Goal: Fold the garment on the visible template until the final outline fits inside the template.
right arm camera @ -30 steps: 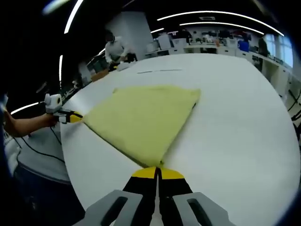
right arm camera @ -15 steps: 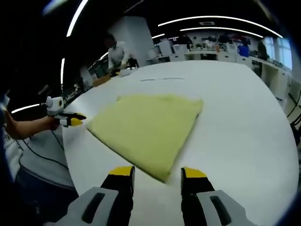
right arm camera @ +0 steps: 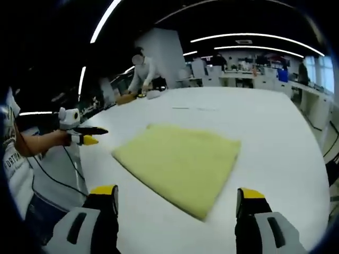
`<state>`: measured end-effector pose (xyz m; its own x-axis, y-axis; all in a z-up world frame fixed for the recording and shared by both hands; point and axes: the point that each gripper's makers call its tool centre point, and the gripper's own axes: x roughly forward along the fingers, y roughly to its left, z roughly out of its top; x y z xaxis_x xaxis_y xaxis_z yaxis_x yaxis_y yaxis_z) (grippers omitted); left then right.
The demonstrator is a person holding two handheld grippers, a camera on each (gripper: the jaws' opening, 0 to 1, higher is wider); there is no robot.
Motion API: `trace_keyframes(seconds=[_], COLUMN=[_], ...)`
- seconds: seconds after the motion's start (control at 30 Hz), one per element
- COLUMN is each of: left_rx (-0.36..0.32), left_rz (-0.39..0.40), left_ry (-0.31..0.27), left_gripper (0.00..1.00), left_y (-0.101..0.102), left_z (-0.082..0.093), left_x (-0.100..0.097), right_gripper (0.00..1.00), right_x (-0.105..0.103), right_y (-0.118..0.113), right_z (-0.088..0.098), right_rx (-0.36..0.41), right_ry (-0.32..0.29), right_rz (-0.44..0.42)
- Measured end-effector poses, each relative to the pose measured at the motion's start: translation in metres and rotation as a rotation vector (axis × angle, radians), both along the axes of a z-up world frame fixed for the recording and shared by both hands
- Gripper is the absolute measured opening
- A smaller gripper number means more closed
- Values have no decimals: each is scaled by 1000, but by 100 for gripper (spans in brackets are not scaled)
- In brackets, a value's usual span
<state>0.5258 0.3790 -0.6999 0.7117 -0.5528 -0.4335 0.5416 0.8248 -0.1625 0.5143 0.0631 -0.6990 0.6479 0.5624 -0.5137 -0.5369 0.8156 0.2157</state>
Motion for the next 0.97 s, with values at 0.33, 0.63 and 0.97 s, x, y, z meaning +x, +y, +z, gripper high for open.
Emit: trace_keyframes(seconds=[0.33,0.63,0.97], left_rx=[5,15,22], left_rz=[4,15,22], left_ry=[-10,-17,-17], left_gripper=[88,99,99], left_y=[2,7,13], left_z=[10,11,11], left_x=[-13,-17,-17], right_gripper=[99,99,99], right_x=[-10,-19,-22], right_y=[7,5,-1], right_z=[26,28,31], right_rx=[20,20,15], right_ry=[-63,-70,-78], right_rz=[6,-7,-10])
